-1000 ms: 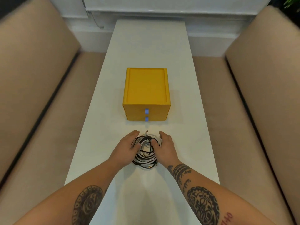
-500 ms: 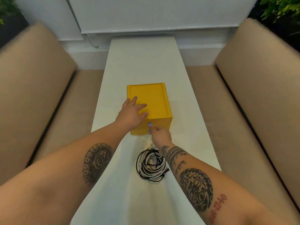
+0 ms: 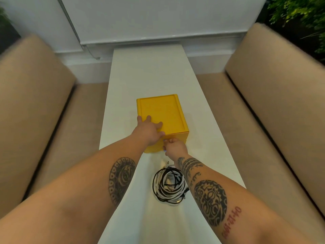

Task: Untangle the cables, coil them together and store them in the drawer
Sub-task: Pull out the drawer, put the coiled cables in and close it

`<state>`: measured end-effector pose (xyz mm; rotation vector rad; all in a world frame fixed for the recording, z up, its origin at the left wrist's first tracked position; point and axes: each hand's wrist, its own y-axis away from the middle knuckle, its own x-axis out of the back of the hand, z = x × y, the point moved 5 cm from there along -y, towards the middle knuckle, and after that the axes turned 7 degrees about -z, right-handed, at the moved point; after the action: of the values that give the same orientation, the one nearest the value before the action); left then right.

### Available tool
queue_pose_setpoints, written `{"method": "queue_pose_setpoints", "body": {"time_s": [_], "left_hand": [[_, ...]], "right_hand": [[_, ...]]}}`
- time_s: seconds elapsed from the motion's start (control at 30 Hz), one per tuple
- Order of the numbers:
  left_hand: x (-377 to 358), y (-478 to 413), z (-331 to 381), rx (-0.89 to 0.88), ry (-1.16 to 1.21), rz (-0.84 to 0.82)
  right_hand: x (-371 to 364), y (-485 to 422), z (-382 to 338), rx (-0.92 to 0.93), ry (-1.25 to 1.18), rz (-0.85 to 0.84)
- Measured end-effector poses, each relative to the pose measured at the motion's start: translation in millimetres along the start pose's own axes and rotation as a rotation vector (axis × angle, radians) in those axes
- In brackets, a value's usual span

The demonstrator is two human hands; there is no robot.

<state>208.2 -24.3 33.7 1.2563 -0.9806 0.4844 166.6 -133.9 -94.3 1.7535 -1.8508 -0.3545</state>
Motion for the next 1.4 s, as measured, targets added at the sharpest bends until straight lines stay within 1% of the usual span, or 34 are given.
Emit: {"method": "queue_pose_setpoints", "body": {"time_s": [0.17,0.33,0.43,0.57,0.7,0.8,1.0,1.2,1.23,1.3,1.33,1.4], "left_hand": [[-3,-3,0,0.030,-0.006,-0.037],[-3,-6,-2,0.033,-0.014,-0.039],[-6,-7,-4,0.027,0.000,-0.040],[-6,3,2,0.017,-0.065,-0.052],[-8,3,-1,0.032,-0.040,-0.043],[-8,7,3,0.015,-0.093,-0.051],[-15,-5,-6,0.008,0.019,-0.024],[-20,-13,-7,-0.001,0.032,-0.003],[-22,-14,-7,-0.005,0.056,0.000],[-29,-18,-12,-0.035,0.178,0.040],[-32,-18,-16,-0.058,0.276,0.102],[-39,-10,-27,-0.119,0.531,0.304]], "right_hand": [[4,27,-7,-0.018,-0.008,-0.018],[5,47,-6,-0.024,-0.031,-0.023],[5,60,0,-0.027,0.009,-0.007],[2,74,13,-0.029,0.034,-0.009],[-1,88,27,-0.042,-0.027,-0.030],[0,99,38,-0.052,-0.069,-0.026],[-5,114,56,-0.064,-0.134,-0.021],[-3,115,55,-0.040,-0.117,-0.004],[-2,116,54,-0.030,-0.117,0.003],[-1,119,57,-0.023,-0.134,-0.005],[1,121,60,-0.022,-0.138,-0.017],[9,125,70,-0.031,-0.127,-0.017]]}}
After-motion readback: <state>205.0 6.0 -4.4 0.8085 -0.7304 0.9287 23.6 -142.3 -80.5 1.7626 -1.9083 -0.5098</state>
